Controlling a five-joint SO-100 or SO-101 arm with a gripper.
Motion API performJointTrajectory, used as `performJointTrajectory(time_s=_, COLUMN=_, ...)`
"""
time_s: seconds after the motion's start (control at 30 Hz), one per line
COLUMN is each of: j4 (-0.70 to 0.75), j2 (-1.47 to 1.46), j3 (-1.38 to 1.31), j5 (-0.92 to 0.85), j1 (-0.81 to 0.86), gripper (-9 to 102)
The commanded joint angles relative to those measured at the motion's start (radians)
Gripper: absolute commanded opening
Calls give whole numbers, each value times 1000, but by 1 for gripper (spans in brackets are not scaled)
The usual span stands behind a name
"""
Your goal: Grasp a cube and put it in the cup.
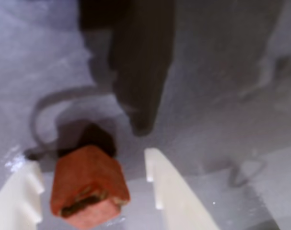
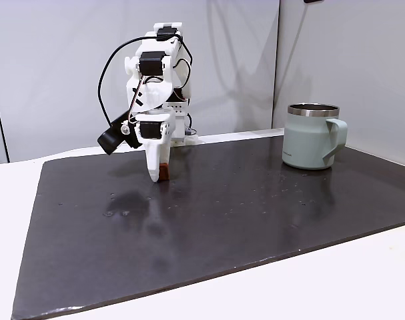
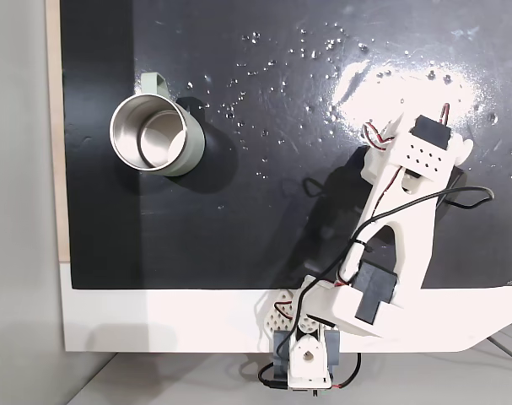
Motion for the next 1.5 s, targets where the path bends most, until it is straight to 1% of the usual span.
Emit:
performJointTrajectory(time_s=0.0, j4=-21, j2=6, j3=-60, j5=-6, j1=-3, gripper=23)
performJointTrajectory(time_s=0.2, j4=-18, j2=-5, j3=-80, j5=-8, j1=0, gripper=19)
performJointTrajectory(time_s=0.43, j4=-17, j2=-5, j3=-81, j5=-2, j1=12, gripper=7)
performJointTrajectory(time_s=0.5, j4=-17, j2=-5, j3=-81, j5=-2, j1=14, gripper=5)
performJointTrajectory(time_s=0.83, j4=37, j2=54, j3=-106, j5=-2, j1=0, gripper=4)
performJointTrajectory(time_s=1.13, j4=173, j2=264, j3=-186, j5=15, j1=-55, gripper=3)
performJointTrajectory(time_s=1.47, j4=308, j2=526, j3=-253, j5=-8, j1=-101, gripper=3)
